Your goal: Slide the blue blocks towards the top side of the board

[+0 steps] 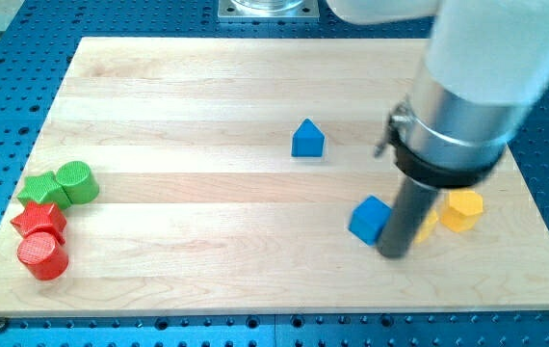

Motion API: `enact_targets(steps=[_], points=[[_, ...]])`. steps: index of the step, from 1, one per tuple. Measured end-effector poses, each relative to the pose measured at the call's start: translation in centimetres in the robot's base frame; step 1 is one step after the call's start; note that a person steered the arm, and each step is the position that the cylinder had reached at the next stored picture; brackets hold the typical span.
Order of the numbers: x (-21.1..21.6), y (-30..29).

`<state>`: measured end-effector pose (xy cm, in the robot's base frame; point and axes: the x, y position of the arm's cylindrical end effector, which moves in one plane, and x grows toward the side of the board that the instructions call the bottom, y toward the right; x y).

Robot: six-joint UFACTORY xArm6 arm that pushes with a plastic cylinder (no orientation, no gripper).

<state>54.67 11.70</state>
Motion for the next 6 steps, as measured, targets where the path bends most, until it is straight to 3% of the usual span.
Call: enact_targets(steps=[1,3,4,5,6], points=[[-6.2,-3.6],[-2.8,-3.8],[-8.1,-4.8],[-10.0,-3.2],[-2.8,-2.0]])
